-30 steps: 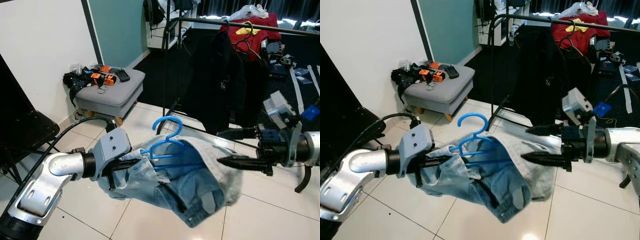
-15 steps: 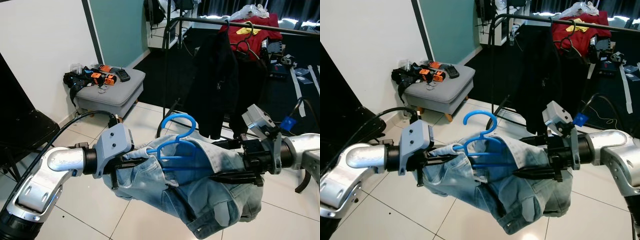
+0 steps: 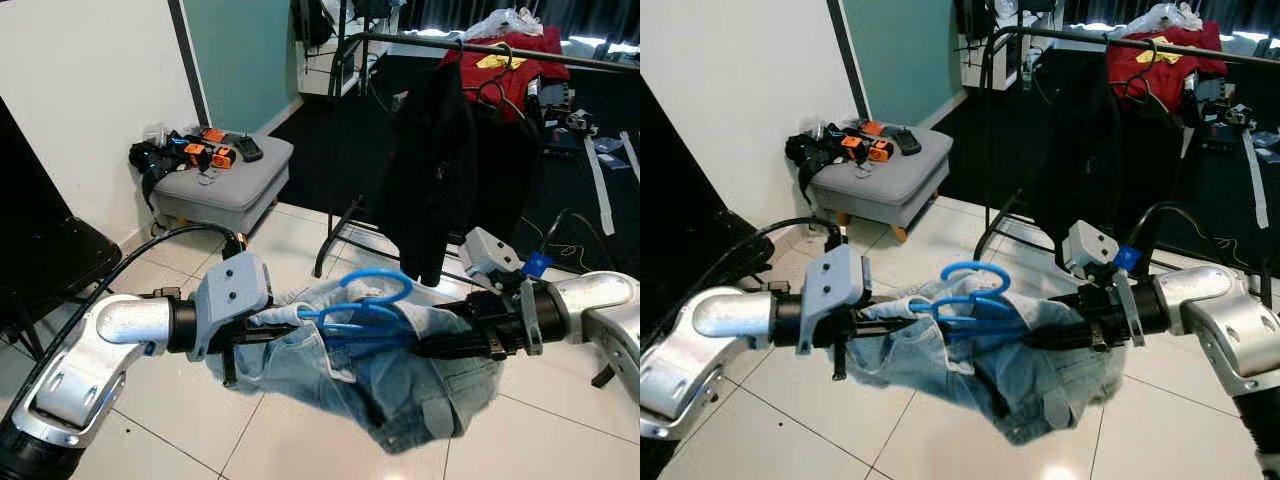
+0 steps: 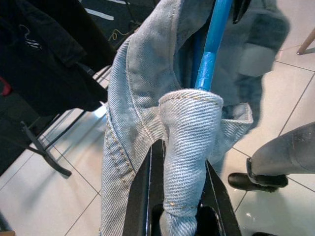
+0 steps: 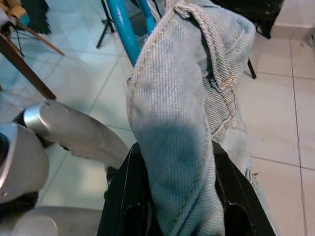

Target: Hang hanger

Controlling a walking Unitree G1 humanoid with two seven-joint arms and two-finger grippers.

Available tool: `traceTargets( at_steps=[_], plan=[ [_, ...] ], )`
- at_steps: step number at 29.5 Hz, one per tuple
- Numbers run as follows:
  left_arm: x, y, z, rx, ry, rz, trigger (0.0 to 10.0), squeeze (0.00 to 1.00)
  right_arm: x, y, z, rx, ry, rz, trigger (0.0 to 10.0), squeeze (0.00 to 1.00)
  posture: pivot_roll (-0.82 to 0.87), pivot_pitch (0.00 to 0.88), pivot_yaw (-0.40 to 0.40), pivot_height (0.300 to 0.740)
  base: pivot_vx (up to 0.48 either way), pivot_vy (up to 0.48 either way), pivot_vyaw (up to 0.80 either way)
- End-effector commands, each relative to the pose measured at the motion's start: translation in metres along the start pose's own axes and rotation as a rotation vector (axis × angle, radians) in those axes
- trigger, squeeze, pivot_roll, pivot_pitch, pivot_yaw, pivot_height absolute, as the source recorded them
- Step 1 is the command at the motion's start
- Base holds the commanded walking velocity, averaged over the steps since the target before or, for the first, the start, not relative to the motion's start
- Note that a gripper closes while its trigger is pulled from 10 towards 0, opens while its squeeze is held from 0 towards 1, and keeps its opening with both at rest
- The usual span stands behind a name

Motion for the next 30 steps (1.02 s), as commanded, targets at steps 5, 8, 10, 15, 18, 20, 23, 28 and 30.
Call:
traceTargets(
  at_steps=[5, 8, 10, 15, 18, 20, 23, 28, 30],
  plan=[
    [0.026, 0.001, -0.009, -0.053, 0.042, -0.098, 10.0, 0.00, -0.005, 0.022, 0.012, 0.089, -0.020, 0.006, 0.0, 0.00, -0.07, 0.063, 0.034, 0.740, 0.000, 0.000, 0.00],
    [0.027, 0.002, -0.010, -0.055, 0.032, -0.108, 10.0, 0.00, -0.004, 0.025, 0.012, 0.087, -0.023, -0.004, 0.0, 0.00, -0.07, 0.063, 0.037, 0.740, 0.000, 0.000, 0.00],
    [0.027, 0.002, -0.010, -0.055, 0.032, -0.108, 10.0, 0.00, -0.004, 0.025, 0.012, 0.087, -0.023, -0.004, 0.0, 0.00, -0.07, 0.063, 0.037, 0.740, 0.000, 0.000, 0.00],
    [0.026, 0.004, -0.007, -0.040, -0.047, -0.129, 10.0, 1.00, -0.003, 0.031, 0.012, 0.078, -0.024, -0.022, 0.0, 0.00, -0.07, 0.061, 0.034, 0.740, 0.000, 0.000, 0.00],
    [0.023, 0.005, -0.003, -0.007, -0.089, -0.137, 10.0, 1.00, -0.003, 0.036, 0.010, 0.063, -0.019, -0.037, 0.0, 0.00, -0.07, 0.062, 0.036, 0.740, 0.000, 0.000, 0.00],
    [0.021, 0.005, -0.002, 0.008, -0.105, -0.140, 10.0, 1.00, -0.003, 0.038, 0.010, 0.055, -0.014, -0.047, 0.0, 0.00, -0.07, 0.060, 0.039, 0.740, 0.000, 0.000, 0.00],
    [0.019, 0.005, -0.001, 0.016, -0.121, -0.145, 10.0, 1.00, -0.003, 0.040, 0.011, 0.050, -0.009, -0.056, 0.0, 0.00, -0.06, 0.060, 0.040, 0.740, 0.000, 0.000, 0.00],
    [0.015, -0.007, 0.007, 0.075, -0.175, -0.166, 10.0, 1.00, -0.007, 0.042, 0.010, 0.022, 0.006, -0.059, 0.0, 0.00, -0.05, 0.063, 0.037, 0.740, 0.000, 0.000, 0.00],
    [0.015, -0.007, 0.007, 0.075, -0.175, -0.166, 10.0, 1.00, -0.007, 0.042, 0.010, 0.022, 0.006, -0.059, 0.0, 0.00, -0.05, 0.063, 0.037, 0.740, 0.000, 0.000, 0.00]
  ],
)
Point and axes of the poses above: a point about 5 cm out from each wrist's last joint towards the gripper, its own y axis pointing out of the wrist towards the gripper, its own x axis along the axis of the wrist's last joint, z = x × y, the point moved 4 cm from there along y, pointing out of the wrist towards the gripper, and after that the axes turned 13 degrees about -y, right-handed, at the moved point
